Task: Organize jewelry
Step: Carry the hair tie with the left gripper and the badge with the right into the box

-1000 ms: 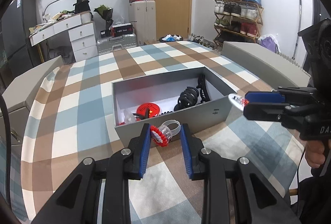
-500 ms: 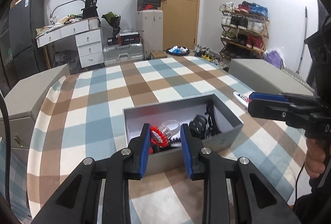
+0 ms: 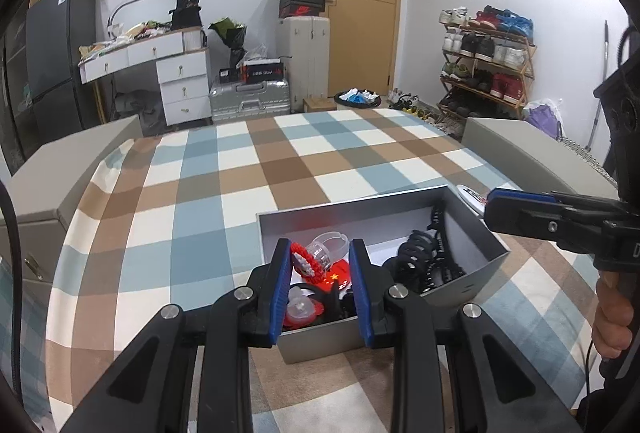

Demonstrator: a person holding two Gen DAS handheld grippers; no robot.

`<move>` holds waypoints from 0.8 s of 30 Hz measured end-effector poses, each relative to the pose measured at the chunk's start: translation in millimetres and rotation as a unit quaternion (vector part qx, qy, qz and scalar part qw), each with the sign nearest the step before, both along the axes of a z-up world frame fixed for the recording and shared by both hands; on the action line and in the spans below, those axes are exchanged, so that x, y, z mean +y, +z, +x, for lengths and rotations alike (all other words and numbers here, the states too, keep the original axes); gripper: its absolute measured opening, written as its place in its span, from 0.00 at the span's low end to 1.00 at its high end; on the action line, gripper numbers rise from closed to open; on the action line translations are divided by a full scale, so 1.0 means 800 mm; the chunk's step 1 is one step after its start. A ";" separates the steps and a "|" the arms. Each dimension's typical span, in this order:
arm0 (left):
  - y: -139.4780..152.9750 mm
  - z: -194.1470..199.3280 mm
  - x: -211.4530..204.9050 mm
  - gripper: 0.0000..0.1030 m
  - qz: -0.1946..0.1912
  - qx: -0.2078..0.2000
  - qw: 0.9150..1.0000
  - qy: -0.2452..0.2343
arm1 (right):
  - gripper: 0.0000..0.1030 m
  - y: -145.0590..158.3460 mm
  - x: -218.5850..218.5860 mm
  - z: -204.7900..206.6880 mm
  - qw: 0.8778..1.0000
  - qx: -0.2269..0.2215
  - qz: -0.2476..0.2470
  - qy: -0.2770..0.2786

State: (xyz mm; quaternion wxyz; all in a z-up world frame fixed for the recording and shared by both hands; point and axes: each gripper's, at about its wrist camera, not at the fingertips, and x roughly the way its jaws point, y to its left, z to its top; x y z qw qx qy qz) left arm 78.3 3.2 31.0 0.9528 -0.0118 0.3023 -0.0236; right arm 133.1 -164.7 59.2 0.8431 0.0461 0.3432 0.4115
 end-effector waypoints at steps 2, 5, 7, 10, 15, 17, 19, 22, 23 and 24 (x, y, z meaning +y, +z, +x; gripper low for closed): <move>-0.004 0.002 0.001 0.22 0.002 0.005 1.000 0.003 | 0.40 -0.004 0.002 0.001 1.000 0.004 -0.003 0.000; -0.010 0.005 0.001 0.22 0.001 0.014 1.000 0.005 | 0.40 -0.011 0.003 0.004 1.000 0.011 -0.005 0.001; -0.012 0.005 -0.001 0.22 0.006 0.016 1.000 0.004 | 0.40 -0.016 0.004 0.007 1.000 0.017 -0.009 0.000; -0.013 0.004 -0.004 0.22 0.012 0.019 1.000 0.002 | 0.40 -0.024 0.004 0.012 1.000 0.027 -0.011 -0.002; -0.016 0.004 -0.009 0.22 0.023 0.023 0.999 -0.003 | 0.40 -0.034 0.004 0.017 0.999 0.039 -0.013 -0.003; -0.016 0.005 -0.008 0.22 0.023 0.024 0.999 -0.003 | 0.40 -0.036 0.004 0.018 0.999 0.041 -0.014 -0.003; -0.016 0.004 -0.009 0.22 0.024 0.025 0.999 -0.004 | 0.40 -0.037 0.004 0.019 0.999 0.044 -0.014 -0.002; -0.016 0.004 -0.009 0.22 0.024 0.028 0.999 -0.008 | 0.40 -0.038 0.005 0.019 0.999 0.043 -0.014 -0.002; -0.016 0.004 -0.009 0.22 0.025 0.029 0.999 -0.009 | 0.40 -0.038 0.005 0.019 0.999 0.043 -0.014 -0.002; -0.016 0.004 -0.010 0.22 0.024 0.030 0.999 -0.010 | 0.40 -0.038 0.005 0.019 0.999 0.043 -0.014 -0.002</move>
